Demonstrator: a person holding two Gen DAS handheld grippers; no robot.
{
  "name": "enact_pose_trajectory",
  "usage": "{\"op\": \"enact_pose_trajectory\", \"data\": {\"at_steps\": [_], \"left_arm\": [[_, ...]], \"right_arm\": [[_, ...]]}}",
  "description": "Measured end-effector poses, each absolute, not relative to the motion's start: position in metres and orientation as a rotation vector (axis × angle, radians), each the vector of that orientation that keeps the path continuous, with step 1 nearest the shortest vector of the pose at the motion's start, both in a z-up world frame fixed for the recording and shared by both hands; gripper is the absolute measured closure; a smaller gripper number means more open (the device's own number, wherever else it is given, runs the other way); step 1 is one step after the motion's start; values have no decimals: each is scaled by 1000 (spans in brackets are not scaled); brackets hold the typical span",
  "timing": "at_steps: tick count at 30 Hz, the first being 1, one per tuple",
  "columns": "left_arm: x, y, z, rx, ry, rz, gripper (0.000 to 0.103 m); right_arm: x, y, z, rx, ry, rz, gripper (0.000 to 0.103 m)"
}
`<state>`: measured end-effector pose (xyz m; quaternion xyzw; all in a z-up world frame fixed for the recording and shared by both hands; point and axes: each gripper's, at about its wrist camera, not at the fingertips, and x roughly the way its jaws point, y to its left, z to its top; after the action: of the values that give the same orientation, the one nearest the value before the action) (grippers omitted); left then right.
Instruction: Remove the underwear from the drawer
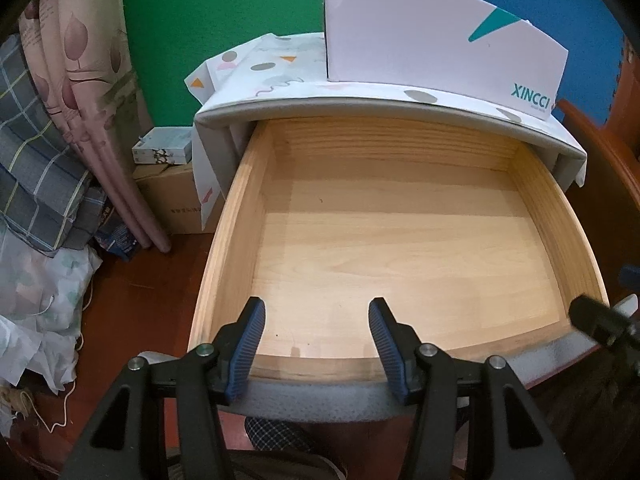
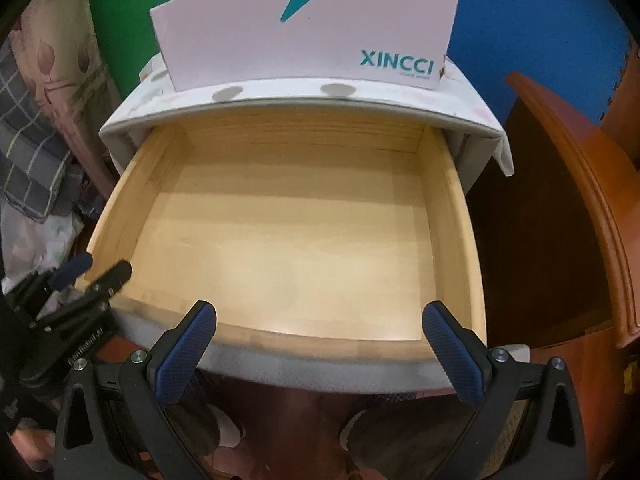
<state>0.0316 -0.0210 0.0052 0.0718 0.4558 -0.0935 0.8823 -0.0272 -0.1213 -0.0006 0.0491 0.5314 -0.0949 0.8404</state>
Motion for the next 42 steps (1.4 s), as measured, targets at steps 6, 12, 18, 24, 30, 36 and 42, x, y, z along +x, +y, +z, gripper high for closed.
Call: {"op": "enact_pose_trajectory", "data": {"at_steps": [6,12,18,24,30,36,42], "left_arm": [[31,-23,5,167,945,-201,48],[30,-21,6,161,940,-208,48],[30,-22,6,165,935,-203,48],[28,-25,7,183,925,-200,48],[25,-26,7,197,919,-207,48],[25,-26,7,198,916,-208,48],[25,-26,8,195,914,-212,48]], "right_arm": [[-27,-120,-10,99,1152,-202,1],[-26,-121,-12,98,1161,-206,1],[-25,-120,-14,98,1167,-197,1],[-25,-118,-15,89,1171,-192,1],[-24,-118,-15,90,1172,-189,1],[-24,-119,-15,87,1172,-190,1],[-24,-117,-15,80,1173,-191,1]]}}
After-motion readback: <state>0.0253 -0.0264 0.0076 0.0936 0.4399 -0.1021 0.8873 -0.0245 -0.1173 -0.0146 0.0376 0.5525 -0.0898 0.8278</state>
